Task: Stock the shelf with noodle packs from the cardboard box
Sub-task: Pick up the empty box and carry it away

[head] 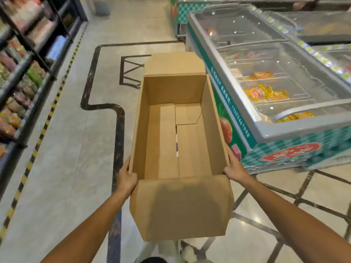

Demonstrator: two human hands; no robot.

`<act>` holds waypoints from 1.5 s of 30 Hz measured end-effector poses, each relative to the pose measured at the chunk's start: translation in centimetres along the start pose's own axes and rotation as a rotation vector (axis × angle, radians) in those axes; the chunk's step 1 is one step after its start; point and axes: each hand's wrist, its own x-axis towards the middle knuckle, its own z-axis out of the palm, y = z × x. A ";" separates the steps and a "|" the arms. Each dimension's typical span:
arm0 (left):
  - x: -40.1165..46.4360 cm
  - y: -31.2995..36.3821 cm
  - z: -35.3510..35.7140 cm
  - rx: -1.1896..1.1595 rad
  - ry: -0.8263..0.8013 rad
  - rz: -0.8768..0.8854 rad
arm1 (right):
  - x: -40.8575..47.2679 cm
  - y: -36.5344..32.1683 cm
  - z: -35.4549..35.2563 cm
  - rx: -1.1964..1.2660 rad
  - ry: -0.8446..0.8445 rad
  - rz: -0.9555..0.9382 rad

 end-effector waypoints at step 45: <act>42.2 -33.9 48.1 0.044 -0.027 -0.336 | 53.3 51.2 15.1 -0.127 -0.154 0.214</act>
